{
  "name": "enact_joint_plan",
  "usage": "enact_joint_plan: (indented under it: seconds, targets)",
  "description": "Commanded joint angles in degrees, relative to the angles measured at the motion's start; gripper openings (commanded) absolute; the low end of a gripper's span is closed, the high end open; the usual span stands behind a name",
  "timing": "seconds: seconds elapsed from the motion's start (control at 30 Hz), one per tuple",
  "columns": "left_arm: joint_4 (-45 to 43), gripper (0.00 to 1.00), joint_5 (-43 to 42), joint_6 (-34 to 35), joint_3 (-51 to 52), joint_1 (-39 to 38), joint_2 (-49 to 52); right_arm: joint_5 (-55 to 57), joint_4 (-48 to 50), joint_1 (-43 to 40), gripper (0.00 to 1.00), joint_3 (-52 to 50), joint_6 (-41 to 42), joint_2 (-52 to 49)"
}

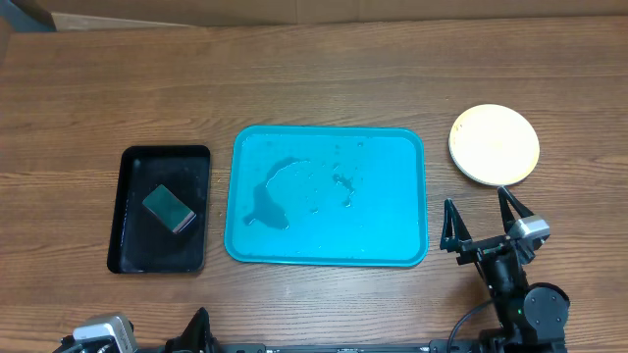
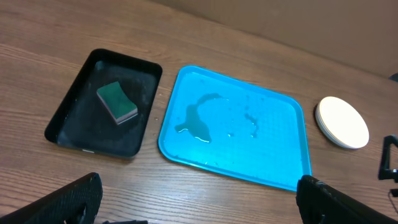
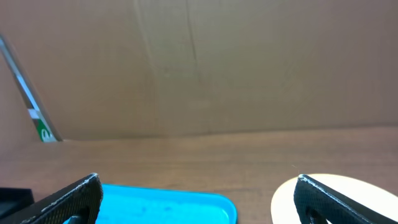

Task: Clean dirty plates on tray and stack at the side

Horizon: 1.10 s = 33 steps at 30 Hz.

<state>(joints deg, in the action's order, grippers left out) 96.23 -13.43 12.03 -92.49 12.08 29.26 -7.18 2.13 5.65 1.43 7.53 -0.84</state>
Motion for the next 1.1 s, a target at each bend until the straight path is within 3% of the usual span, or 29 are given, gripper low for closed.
enact_joint_plan:
  seconds: [0.0, 0.37, 0.5, 1.07]
  targets:
    - [-0.2, 1.0, 0.3, 0.8, 0.1, -0.2, -0.3, 1.6, 0.4, -0.4, 1.0, -1.0, 0.3, 0.7]
    - [-0.2, 1.0, 0.3, 0.8, 0.1, -0.2, -0.3, 3.3, -6.8, -6.1, 1.0, -1.0, 0.3, 0.7]
    - [-0.2, 1.0, 0.3, 0.8, 0.1, -0.2, -0.3, 3.3, -6.8, -6.0, 1.0, -1.0, -2.9, 0.7]
    - [-0.2, 1.0, 0.3, 0.8, 0.1, -0.2, -0.3, 2.6, -6.6, -5.6, 1.0, -1.0, -2.9, 0.7]
